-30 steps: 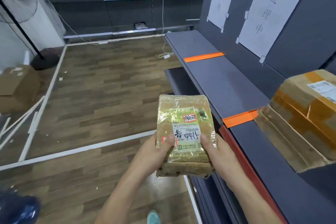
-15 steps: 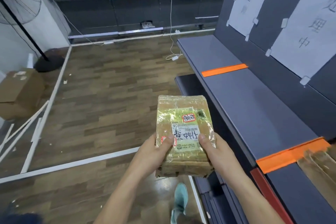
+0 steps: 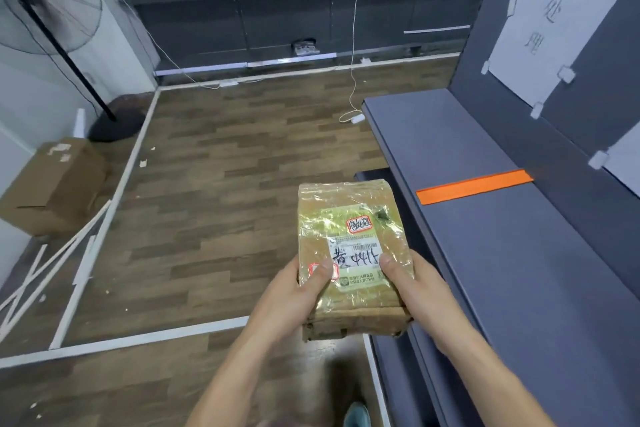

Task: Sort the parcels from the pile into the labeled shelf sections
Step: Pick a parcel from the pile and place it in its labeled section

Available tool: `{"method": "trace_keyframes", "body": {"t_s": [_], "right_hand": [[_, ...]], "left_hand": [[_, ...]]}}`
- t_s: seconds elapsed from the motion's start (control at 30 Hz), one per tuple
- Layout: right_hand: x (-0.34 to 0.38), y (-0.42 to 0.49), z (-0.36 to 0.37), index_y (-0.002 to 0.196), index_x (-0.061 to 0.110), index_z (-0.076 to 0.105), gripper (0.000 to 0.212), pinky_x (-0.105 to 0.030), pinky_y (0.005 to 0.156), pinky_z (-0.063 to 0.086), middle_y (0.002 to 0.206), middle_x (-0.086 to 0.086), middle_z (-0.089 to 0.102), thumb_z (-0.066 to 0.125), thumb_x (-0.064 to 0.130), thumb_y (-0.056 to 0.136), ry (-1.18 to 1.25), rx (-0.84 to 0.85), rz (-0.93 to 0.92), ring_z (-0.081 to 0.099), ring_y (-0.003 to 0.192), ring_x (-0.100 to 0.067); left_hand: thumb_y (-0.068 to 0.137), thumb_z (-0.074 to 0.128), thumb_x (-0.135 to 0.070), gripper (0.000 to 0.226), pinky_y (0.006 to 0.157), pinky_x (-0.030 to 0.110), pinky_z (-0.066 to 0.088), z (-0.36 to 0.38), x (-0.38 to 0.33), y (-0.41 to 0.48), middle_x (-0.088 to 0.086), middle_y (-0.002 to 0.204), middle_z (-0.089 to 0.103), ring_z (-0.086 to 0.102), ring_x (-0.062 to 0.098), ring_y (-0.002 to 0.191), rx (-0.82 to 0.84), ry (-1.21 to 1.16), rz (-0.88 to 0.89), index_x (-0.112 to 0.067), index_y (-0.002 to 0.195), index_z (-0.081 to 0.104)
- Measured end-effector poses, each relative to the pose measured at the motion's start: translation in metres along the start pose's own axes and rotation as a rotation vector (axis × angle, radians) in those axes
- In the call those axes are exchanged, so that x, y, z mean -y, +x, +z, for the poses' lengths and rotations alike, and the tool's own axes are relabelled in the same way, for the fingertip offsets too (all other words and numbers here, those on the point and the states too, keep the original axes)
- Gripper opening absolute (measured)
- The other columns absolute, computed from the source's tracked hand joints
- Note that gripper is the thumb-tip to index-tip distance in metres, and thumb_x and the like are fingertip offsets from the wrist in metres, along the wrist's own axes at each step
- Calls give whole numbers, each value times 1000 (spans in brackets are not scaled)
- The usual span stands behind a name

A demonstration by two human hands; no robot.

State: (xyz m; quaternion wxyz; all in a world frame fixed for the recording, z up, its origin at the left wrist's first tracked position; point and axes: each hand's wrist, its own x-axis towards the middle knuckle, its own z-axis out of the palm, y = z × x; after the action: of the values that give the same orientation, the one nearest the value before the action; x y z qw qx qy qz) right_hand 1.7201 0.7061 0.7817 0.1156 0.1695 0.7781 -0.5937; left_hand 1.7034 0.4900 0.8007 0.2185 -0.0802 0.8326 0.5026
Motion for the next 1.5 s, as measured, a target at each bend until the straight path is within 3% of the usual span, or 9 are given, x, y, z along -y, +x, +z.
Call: {"method": "trace_keyframes", "body": {"t_s": [0.17,0.3,0.47,0.63,0.8,0.9,1.03,1.27,1.5], "right_hand": [[14,41,2,138,29,57,87,-48,106,49,129,11,68,53,83,70,17,-59,22,63,121,-15],[30,77,10,134,27,60,84,-47,106,49,125,12,70,54,81,70,66,-162,33,65,118,-13],[52,120,31,116,30,68,50,-46,95,56,106,18,75,57,67,85,132,-284,47,72,99,-5],[76,147,43,118,33,68,36,-44,96,55,108,21,75,56,58,96,175,-384,39,71,101,-3],[95,169,35,113,42,66,24,-32,89,53,105,29,72,55,57,98,160,-511,38,68,97,7],[101,186,18,109,37,66,25,-30,83,53,100,27,74,55,56,97,134,-579,56,69,92,6],[99,212,-9,109,38,65,25,-28,80,52,100,29,72,56,56,96,143,-629,81,68,92,7],[87,257,-45,122,32,64,35,-42,100,52,113,20,73,55,56,97,189,-630,115,68,109,-7],[74,282,-62,125,33,59,39,-41,103,49,116,20,70,53,59,96,207,-677,223,64,112,-8]], "left_hand": [[90,53,-76,41,83,22,49,-10,-15,51,-35,107,71,66,-11,98,57,-36,-4,-48,118,65],[86,55,-81,50,100,37,54,-30,-26,99,-32,110,72,69,-1,106,120,-30,25,-47,122,64],[86,51,-78,55,92,26,52,-65,-55,169,-32,111,71,67,-9,101,217,95,138,-42,126,64],[90,53,-72,42,74,10,45,-88,-83,228,-43,99,67,62,-22,89,308,152,223,-45,121,65],[94,52,-69,34,75,12,45,-84,-109,272,-46,98,66,62,-22,91,378,164,288,-49,119,64],[96,53,-64,24,66,0,40,-68,-127,298,-52,90,62,57,-30,85,405,170,317,-48,109,64],[96,55,-63,22,63,0,40,-42,-151,326,-50,89,63,58,-28,82,432,159,312,-45,103,66],[96,53,-65,27,70,9,43,-6,-186,371,-46,92,66,60,-24,86,463,210,276,-44,104,68],[98,51,-63,29,70,6,39,24,-204,406,-45,94,67,58,-27,87,545,280,262,-43,110,68]]}}
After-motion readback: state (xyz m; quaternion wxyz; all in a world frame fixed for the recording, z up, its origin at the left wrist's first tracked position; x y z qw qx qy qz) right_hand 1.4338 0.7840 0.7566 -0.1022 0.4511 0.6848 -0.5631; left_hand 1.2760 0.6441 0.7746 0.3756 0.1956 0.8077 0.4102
